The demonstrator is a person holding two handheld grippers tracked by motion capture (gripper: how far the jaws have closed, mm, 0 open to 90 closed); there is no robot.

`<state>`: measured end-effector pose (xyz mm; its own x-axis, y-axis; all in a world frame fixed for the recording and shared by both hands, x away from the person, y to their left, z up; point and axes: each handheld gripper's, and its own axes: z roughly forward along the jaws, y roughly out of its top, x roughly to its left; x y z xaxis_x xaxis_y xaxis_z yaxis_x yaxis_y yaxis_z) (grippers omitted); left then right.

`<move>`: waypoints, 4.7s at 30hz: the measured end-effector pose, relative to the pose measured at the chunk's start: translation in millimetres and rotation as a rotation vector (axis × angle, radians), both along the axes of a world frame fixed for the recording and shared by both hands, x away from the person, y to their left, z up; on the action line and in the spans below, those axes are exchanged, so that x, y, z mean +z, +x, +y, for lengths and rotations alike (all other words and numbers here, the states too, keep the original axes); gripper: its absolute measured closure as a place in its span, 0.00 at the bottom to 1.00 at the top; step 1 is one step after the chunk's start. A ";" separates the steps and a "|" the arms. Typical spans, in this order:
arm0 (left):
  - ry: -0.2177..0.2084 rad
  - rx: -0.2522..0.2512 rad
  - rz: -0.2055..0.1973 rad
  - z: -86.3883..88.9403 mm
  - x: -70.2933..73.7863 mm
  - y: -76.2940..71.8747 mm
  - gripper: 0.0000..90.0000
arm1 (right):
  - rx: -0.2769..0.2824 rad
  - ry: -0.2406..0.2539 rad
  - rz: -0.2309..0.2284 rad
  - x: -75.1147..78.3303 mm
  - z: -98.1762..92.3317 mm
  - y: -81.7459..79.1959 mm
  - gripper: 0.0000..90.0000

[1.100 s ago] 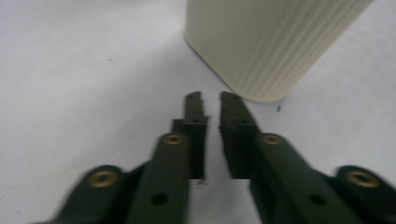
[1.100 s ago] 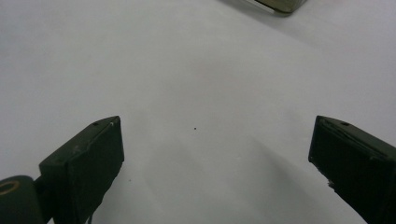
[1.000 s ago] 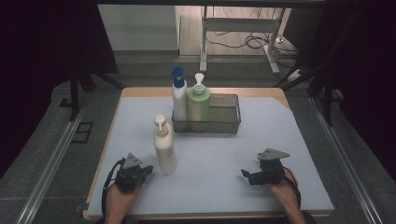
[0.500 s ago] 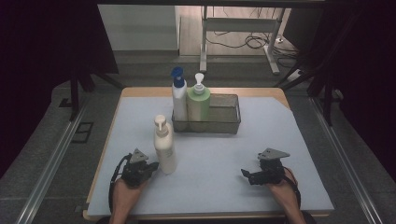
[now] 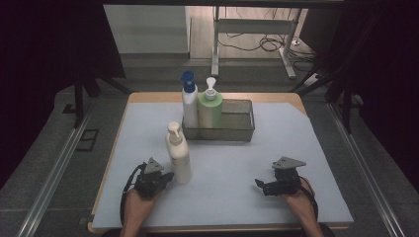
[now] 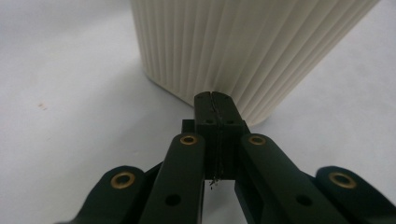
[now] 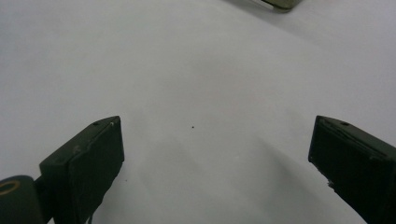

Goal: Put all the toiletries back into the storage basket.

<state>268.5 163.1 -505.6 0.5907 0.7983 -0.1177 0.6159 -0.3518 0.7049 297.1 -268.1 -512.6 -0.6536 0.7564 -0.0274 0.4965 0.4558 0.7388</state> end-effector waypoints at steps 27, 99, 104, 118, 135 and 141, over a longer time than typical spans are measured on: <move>-0.007 -0.076 0.005 -35.9 -1.0 8.1 1.00 | 0.005 -0.014 0.009 -2.7 0.9 0.4 0.04; 0.085 -0.011 -0.018 10.4 -17.5 -16.8 0.14 | 0.243 0.103 0.094 62.9 94.6 18.0 0.00; 0.090 -0.013 -0.018 10.5 -17.3 -16.8 0.14 | 0.282 0.092 0.078 69.8 109.9 19.4 0.00; 0.097 -0.013 -0.017 10.3 -17.1 -16.9 0.14 | 0.312 0.103 0.023 81.6 145.2 27.3 0.08; 0.098 -0.013 -0.017 10.4 -17.1 -16.9 0.14 | 0.348 0.103 -0.037 84.4 183.2 35.5 0.15; 0.096 -0.013 -0.018 10.3 -17.2 -16.8 0.14 | 0.357 0.102 -0.042 80.9 198.2 39.3 0.17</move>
<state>251.7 173.4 -522.9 0.6023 0.7977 -0.0301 0.5986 -0.4264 0.6782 336.4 -69.8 -431.7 -0.8764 0.4815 0.0041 0.2880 0.5172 0.8060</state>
